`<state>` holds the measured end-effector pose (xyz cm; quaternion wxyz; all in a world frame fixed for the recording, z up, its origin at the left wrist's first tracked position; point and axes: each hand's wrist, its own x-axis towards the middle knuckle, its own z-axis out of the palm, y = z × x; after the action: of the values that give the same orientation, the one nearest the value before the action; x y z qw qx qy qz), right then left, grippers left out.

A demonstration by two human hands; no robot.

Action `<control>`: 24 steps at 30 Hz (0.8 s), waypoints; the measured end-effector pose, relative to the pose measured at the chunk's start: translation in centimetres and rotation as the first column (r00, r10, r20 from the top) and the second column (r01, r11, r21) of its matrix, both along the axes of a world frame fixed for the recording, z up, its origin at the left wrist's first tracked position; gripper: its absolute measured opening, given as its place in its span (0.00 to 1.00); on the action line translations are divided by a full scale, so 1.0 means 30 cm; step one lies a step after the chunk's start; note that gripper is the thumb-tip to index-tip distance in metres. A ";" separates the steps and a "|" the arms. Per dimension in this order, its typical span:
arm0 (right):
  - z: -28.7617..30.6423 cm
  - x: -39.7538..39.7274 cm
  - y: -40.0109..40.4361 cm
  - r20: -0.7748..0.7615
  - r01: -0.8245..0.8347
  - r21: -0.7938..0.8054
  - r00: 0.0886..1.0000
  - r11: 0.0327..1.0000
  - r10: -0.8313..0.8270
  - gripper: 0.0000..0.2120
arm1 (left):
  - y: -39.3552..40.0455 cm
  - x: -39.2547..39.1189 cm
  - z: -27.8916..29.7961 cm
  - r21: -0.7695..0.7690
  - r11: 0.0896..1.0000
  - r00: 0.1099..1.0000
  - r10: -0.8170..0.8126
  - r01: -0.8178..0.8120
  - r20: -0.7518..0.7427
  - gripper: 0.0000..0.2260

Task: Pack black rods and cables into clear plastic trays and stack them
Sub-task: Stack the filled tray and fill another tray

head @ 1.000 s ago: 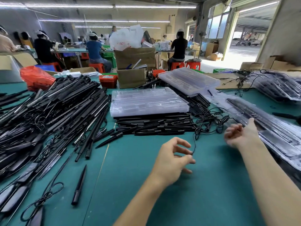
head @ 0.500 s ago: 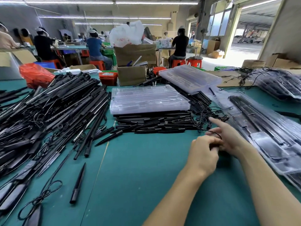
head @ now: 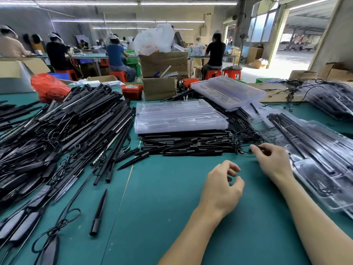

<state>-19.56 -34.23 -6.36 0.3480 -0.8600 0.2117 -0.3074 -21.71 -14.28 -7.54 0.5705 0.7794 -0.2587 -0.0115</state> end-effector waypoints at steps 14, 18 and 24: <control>0.007 0.069 -0.098 -0.015 0.365 0.199 0.929 0.909 -0.370 0.17 | 0.009 -0.006 -0.008 -0.058 0.998 0.998 -0.010 0.006 -0.070 0.06; 0.006 0.091 -0.067 0.052 0.388 0.199 0.913 0.900 -0.405 0.10 | 0.015 -0.005 -0.007 -0.102 0.995 0.996 0.009 -0.017 -0.086 0.06; -0.024 0.088 -0.026 0.139 0.242 -0.072 0.963 0.968 -0.231 0.04 | 0.027 0.004 0.005 -0.084 0.995 0.996 0.056 -0.062 -0.065 0.07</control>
<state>-16.93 -35.01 -7.09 0.2834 -0.8214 0.2760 -0.4109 -21.58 -13.46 -7.38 0.6115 0.7606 -0.2179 -0.0078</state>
